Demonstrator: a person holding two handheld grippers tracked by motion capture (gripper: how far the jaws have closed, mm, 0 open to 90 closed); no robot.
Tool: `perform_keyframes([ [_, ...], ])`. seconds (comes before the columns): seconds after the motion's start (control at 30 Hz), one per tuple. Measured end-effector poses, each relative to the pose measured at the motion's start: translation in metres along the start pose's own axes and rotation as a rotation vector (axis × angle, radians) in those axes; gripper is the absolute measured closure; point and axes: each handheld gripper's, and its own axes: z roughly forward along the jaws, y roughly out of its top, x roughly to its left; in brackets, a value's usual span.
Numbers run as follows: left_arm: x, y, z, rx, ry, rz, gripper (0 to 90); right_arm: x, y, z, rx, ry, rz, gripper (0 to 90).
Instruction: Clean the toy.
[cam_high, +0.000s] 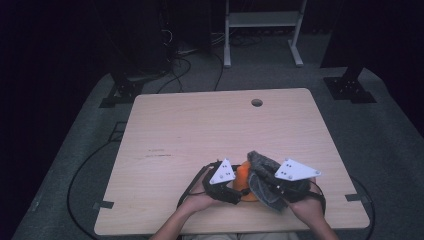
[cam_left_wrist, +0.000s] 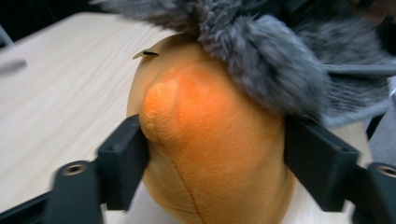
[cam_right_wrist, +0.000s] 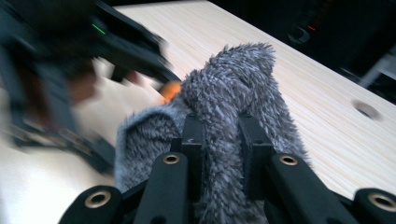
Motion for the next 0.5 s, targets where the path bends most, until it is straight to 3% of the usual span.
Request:
perform_keyframes([
  [0.07,-0.006,0.000,-0.001,0.024,0.009,0.086,29.8,0.007,0.006,0.001,-0.005,0.035,-0.018,74.5],
  [0.13,-0.008,-0.001,-0.002,0.033,0.016,0.116,31.7,0.007,0.006,0.002,0.003,0.036,-0.024,74.5],
  [0.2,-0.006,-0.004,-0.003,0.031,0.008,0.104,32.8,-0.002,0.002,0.002,0.002,0.025,0.003,74.5],
  [0.3,-0.004,-0.005,-0.004,0.038,0.002,0.100,32.6,-0.017,-0.008,0.000,0.037,-0.049,0.035,74.5],
  [0.4,-0.002,0.001,-0.003,0.036,-0.001,0.039,21.1,-0.026,-0.017,-0.001,0.044,-0.050,0.082,74.8],
  [0.47,-0.002,0.006,-0.002,0.003,-0.002,-0.016,16.0,-0.023,-0.016,0.000,0.040,-0.055,0.082,74.9],
  [0.5,-0.002,0.007,-0.001,-0.003,0.004,-0.020,15.2,-0.020,-0.014,0.001,0.022,-0.035,0.086,74.8],
])
